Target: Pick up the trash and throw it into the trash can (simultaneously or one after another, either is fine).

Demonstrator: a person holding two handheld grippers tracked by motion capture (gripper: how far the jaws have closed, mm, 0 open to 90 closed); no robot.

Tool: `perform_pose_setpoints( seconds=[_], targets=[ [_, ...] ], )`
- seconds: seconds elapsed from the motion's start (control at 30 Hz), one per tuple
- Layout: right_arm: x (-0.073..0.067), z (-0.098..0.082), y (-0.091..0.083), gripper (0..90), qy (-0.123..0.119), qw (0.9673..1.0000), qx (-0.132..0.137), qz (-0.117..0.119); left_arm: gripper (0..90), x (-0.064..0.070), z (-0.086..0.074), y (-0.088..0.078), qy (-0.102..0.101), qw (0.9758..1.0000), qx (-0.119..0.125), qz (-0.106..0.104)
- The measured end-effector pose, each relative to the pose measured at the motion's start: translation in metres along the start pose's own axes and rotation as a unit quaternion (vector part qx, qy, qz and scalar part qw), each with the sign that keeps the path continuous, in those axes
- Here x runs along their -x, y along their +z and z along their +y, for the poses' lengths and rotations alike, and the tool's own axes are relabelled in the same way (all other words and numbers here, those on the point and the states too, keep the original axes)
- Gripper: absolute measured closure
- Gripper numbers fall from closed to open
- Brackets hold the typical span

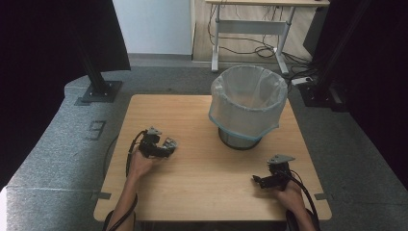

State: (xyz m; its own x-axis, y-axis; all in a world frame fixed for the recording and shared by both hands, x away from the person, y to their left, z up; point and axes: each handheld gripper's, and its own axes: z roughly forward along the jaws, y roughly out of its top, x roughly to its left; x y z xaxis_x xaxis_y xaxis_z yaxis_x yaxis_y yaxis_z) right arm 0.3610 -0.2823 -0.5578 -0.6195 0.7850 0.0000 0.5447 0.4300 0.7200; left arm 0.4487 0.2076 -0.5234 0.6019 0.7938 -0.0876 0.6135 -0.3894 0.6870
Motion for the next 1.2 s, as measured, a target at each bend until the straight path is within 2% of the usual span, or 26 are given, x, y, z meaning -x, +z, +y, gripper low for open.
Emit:
perform_pose_setpoints(
  seconds=[0.23,0.37,0.43,0.57,0.7,1.2],
  targets=[
    [0.000,0.000,0.000,0.0,0.000,1.0000,0.000,0.000,12.2,-0.001,-0.007,0.007,-0.004,0.9999,-0.011,0.000],
    [0.000,0.000,0.000,0.0,0.000,1.0000,0.000,0.000,14.5,-0.001,-0.011,0.011,0.002,0.9996,-0.026,0.010],
    [0.000,0.000,0.000,0.0,0.000,1.0000,0.000,0.000,15.6,0.000,-0.012,0.011,0.001,0.9997,-0.023,0.012],
    [0.000,0.000,0.000,0.0,0.001,1.0000,0.000,0.000,23.0,0.000,-0.012,0.009,0.000,0.9995,-0.022,0.025],
    [0.000,0.000,0.000,0.0,0.000,1.0000,0.000,0.000,33.4,0.000,-0.014,0.007,-0.001,0.9996,-0.015,0.024],
    [0.000,0.000,0.000,0.0,0.001,1.0000,0.000,0.000,34.3,-0.001,-0.010,0.002,-0.013,0.9998,-0.010,0.009]
  ],
)
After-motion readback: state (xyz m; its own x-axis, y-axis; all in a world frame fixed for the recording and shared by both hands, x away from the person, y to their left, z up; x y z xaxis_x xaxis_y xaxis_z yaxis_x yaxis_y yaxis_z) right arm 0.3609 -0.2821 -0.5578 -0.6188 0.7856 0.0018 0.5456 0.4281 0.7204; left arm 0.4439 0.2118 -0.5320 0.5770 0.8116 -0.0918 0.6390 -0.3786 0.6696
